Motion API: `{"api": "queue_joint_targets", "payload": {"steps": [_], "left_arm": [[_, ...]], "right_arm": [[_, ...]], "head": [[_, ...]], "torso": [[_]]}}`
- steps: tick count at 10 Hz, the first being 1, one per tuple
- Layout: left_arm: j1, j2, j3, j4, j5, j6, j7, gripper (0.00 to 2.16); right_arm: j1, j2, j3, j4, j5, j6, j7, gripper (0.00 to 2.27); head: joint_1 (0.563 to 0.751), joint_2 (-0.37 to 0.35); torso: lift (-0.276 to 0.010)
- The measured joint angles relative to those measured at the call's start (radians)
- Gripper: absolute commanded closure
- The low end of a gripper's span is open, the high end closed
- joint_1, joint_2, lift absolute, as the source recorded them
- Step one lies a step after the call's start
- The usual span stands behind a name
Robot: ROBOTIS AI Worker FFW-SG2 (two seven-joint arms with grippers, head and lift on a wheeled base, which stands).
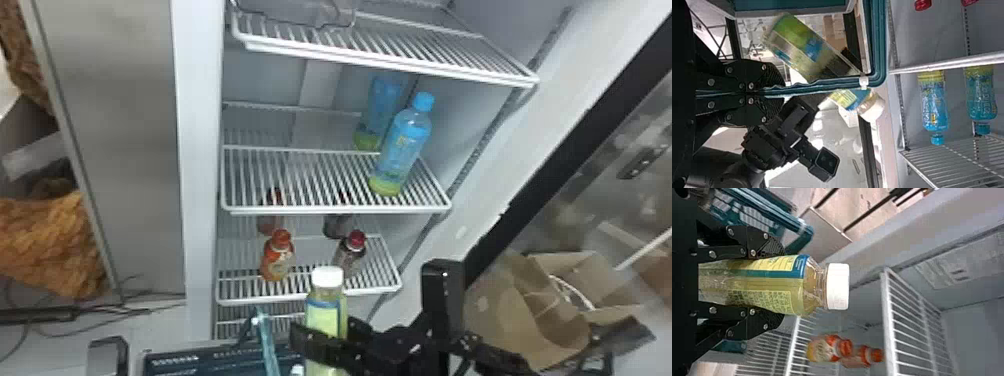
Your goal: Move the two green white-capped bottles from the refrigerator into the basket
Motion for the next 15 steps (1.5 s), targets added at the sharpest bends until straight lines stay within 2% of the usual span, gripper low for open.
{"api": "queue_joint_targets", "payload": {"steps": [3, 7, 9, 10, 11, 15], "left_arm": [[0.000, 0.000, 0.000, 0.000, 0.000, 0.000, 0.000, 1.16], [0.000, -0.001, 0.001, 0.000, 0.000, -0.001, 0.000, 1.16], [0.000, -0.001, 0.001, 0.000, 0.000, -0.001, 0.000, 1.16], [0.000, 0.000, 0.002, 0.000, 0.000, -0.002, 0.000, 1.16], [0.000, 0.000, 0.002, 0.000, 0.000, -0.002, 0.000, 1.16], [0.003, 0.000, 0.004, 0.000, 0.001, -0.003, 0.001, 1.16]], "right_arm": [[-0.065, -0.020, 0.022, 0.079, -0.025, 0.138, 0.046, 0.87], [-0.098, -0.022, 0.045, 0.099, 0.008, 0.223, 0.040, 0.84], [-0.105, -0.023, 0.050, 0.109, 0.010, 0.225, 0.040, 0.33], [-0.105, -0.023, 0.048, 0.108, 0.013, 0.226, 0.040, 0.16], [-0.105, -0.024, 0.047, 0.104, 0.018, 0.225, 0.040, 0.09], [-0.083, -0.016, 0.028, 0.075, 0.036, 0.146, 0.019, 0.10]], "head": [[0.695, -0.350], [0.695, -0.350], [0.695, -0.350], [0.695, -0.350], [0.695, -0.350], [0.695, -0.350]], "torso": [[-0.004], [-0.004], [-0.004], [-0.004], [-0.004], [-0.004]]}}
